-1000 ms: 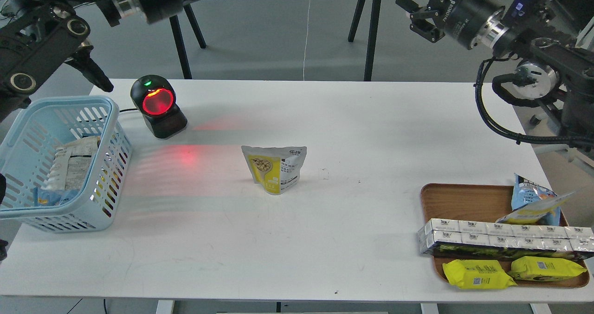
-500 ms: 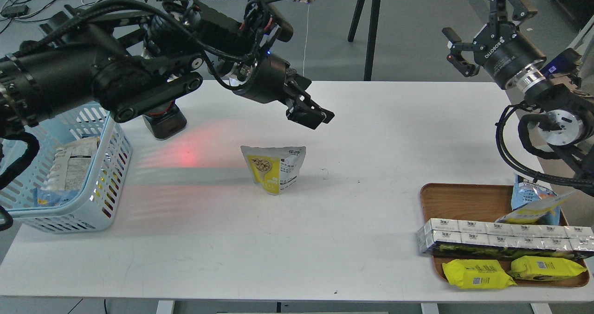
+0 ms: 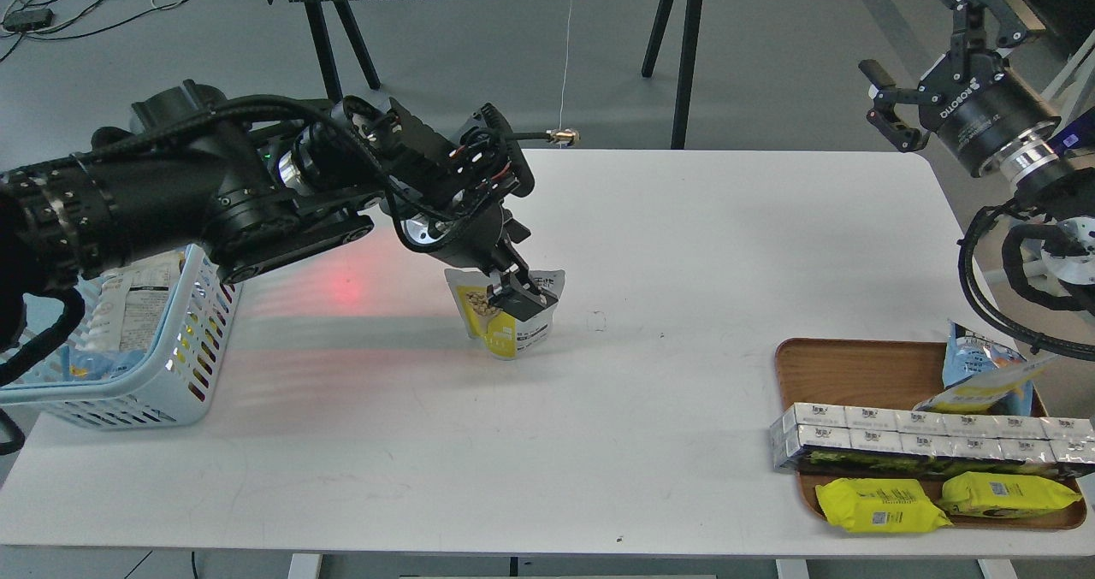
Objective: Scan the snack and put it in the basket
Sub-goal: 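Reach the left gripper to the standing yellow packet and grasp it, then lift the packet with the left gripper and pass it before the scanner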
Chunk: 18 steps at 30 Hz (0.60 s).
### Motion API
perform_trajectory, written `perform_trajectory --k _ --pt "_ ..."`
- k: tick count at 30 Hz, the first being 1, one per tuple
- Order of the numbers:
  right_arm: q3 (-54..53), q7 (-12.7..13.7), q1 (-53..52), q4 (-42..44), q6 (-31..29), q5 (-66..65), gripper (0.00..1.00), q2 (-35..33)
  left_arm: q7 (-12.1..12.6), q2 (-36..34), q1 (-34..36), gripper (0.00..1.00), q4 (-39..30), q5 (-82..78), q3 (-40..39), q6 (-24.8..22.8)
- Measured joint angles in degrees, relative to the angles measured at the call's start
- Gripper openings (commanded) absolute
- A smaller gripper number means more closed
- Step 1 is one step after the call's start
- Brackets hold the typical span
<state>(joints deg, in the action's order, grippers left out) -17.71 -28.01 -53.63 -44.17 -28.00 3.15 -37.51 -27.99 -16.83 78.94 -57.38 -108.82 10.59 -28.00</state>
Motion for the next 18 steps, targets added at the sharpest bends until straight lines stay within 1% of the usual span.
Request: perform_trajectory --k 3,4,6,7,9,10,12,14,16,18 --pt "-0.1 0.0 0.3 -0.2 0.0 0.0 0.98 -0.1 0.0 -0.9 -1.5 0.77 -0.2 -0.1 0.1 0.0" --pt "-0.1 0.0 0.4 -0.4 0.0 0.0 0.98 -0.2 0.0 -1.3 -1.9 0.68 -0.3 -0.1 0.1 0.0" --pt "-0.2 0.0 0.7 -1.1 0.0 0.0 0.98 -0.7 0.0 -2.2 -2.3 0.46 -0.6 -0.1 0.1 0.0" --pt "-0.4 0.0 1.0 -1.6 0.0 0.0 0.98 -1.1 0.0 -2.8 -2.4 0.41 -1.0 -0.1 0.0 0.0" --pt "-0.9 0.0 1.5 -2.2 0.0 0.0 0.98 -1.9 0.0 -4.1 -2.4 0.38 -2.0 -0.1 -0.3 0.0" --pt "-1.1 0.0 1.8 -2.6 0.0 0.0 0.98 -2.2 0.0 -4.8 -2.4 0.33 -2.7 0.0 -0.4 0.0" --pt "-1.3 0.0 2.6 -3.0 0.0 0.0 0.98 -2.3 0.0 -5.6 -2.4 0.14 -3.5 0.0 -0.5 0.0" --pt "-1.4 0.0 3.1 -3.3 0.0 0.0 0.98 -2.5 0.0 -6.1 -2.4 0.05 -4.3 0.0 -0.5 0.0" --pt "-1.5 0.0 3.4 -3.9 0.0 0.0 0.98 -3.1 0.0 -6.6 -2.3 0.01 -5.4 0.1 -0.5 0.0" --pt "-1.5 0.0 3.6 -4.6 0.0 0.0 0.98 -4.1 0.0 -7.3 -2.3 0.01 -6.5 0.2 -0.5 0.0"
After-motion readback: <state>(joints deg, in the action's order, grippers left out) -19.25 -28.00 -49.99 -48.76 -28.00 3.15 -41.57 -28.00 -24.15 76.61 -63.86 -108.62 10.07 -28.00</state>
